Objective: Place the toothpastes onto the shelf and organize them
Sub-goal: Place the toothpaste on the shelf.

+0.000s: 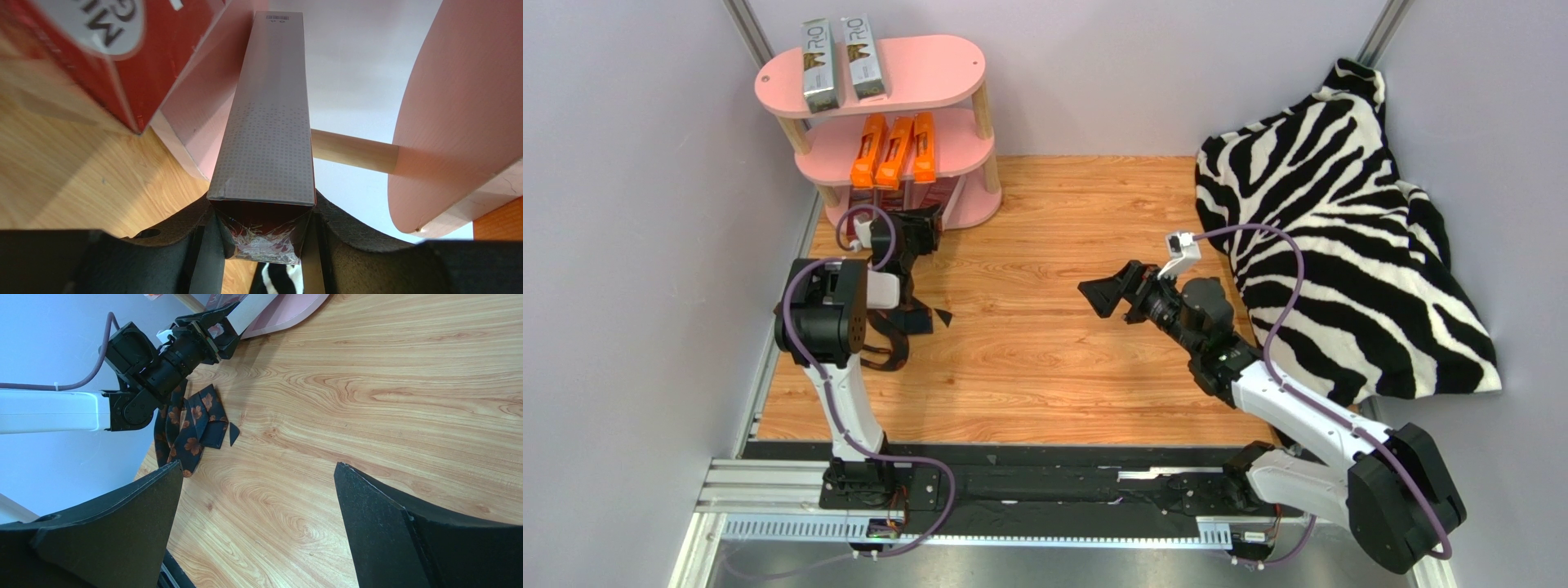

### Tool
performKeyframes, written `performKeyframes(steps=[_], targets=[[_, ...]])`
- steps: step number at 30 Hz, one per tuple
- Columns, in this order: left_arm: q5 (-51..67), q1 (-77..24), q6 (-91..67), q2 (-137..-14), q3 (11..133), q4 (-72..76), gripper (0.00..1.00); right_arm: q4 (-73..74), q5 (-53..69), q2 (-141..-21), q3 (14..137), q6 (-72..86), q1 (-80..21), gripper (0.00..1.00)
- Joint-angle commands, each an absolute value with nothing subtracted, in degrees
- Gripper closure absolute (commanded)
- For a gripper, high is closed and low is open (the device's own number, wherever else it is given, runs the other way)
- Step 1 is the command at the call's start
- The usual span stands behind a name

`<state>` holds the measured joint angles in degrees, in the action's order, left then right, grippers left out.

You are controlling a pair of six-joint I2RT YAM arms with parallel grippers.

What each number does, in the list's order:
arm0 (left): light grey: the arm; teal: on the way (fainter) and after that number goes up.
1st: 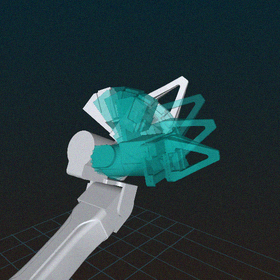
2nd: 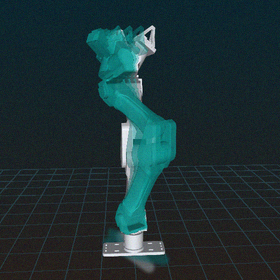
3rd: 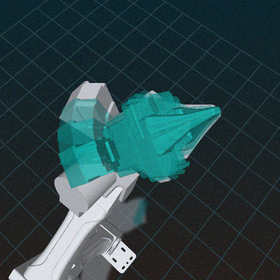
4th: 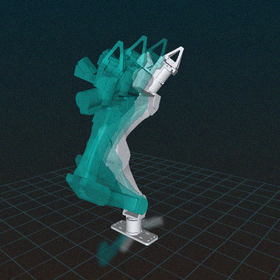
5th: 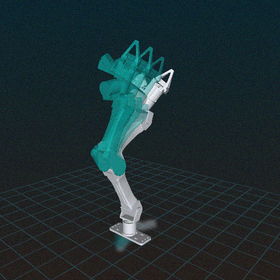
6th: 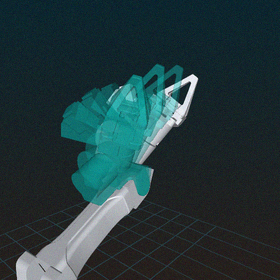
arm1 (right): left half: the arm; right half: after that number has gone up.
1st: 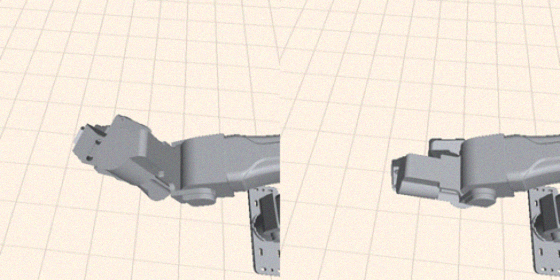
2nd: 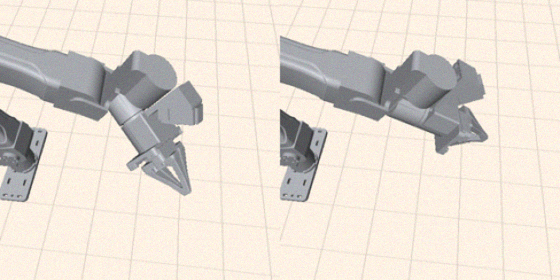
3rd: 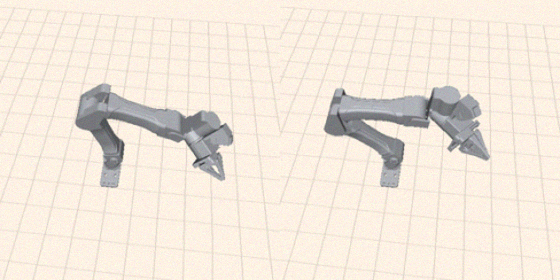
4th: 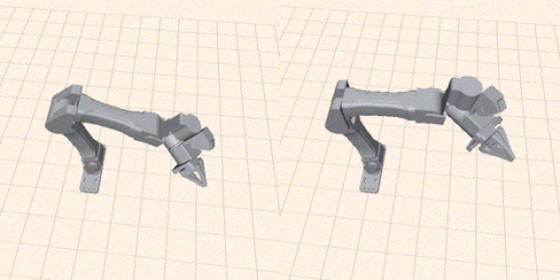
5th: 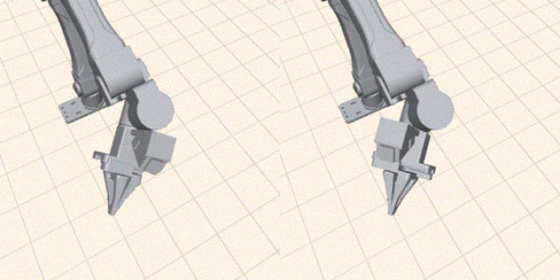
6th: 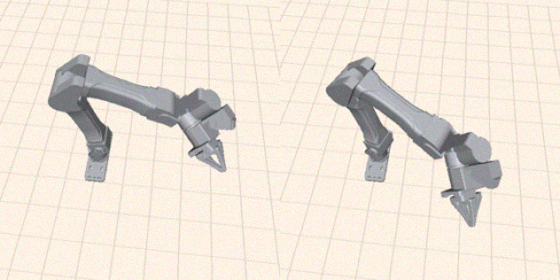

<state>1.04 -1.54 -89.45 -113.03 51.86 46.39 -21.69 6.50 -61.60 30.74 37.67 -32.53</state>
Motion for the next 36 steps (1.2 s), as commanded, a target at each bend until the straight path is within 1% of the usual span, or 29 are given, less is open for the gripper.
performKeyframes(steps=[1, 3, 5, 6, 7, 10, 20, 21, 25, 28, 29, 30, 36], targets=[[0.7, -1.9, -87.9, -114.8, 55.2, 42.6, 0.81, -23.7, 5.2, -59.7, 30.2, 36.9, -32.0, 0.00], [0.7, -2.0, -88.2, -115.3, 55.9, 42.4, 0.81, -23.7, 5.3, -59.6, 30.1, 36.9, -31.8, 0.00], [1.2, -2.0, -88.2, -116.0, 56.9, 42.3, 0.78, -23.8, 5.4, -59.6, 30.1, 37.1, -31.6, 0.00], [1.3, -2.1, -88.0, -116.2, 57.3, 41.8, 0.75, -23.8, 5.5, -59.7, 30.1, 37.0, -31.6, 0.00], [1.3, -2.2, -88.0, -116.7, 57.7, 41.4, 0.68, -23.9, 5.6, -59.7, 30.1, 37.0, -31.5, 0.00], [2.7, -2.2, -87.6, -118.0, 60.1, 41.4, 0.61, -24.1, 5.5, -59.8, 30.0, 37.1, -31.3, 0.00], [4.4, -3.1, -86.3, -120.1, 61.3, 42.4, 0.55, -24.6, 6.0, -59.9, 29.4, 37.5, -30.3, 0.00], [4.5, -3.2, -86.1, -120.1, 61.1, 42.5, 0.43, -24.6, 6.0, -59.9, 29.4, 37.6, -30.3, 0.00], [4.7, -3.3, -85.7, -119.8, 60.1, 43.2, 0.42, -25.1, 6.2, -60.2, 29.2, 38.0, -30.1, 0.00], [5.1, -3.4, -85.3, -120.0, 60.0, 43.6, 0.39, -25.4, 6.3, -60.2, 29.0, 38.1, -30.0, 0.00], [5.7, -3.4, -84.3, -120.0, 60.0, 44.5, 0.17, -25.5, 6.4, -60.4, 29.0, 38.1, -29.9, 0.00], [5.3, -3.8, -83.9, -119.5, 59.9, 44.2, 0.01, -25.6, 6.5, -60.4, 29.0, 38.2, -29.9, 0.00], [5.5, -4.0, -83.1, -118.7, 58.6, 45.5, 0.01, -25.8, 6.7, -60.6, 28.8, 38.5, -29.7, 0.00]])
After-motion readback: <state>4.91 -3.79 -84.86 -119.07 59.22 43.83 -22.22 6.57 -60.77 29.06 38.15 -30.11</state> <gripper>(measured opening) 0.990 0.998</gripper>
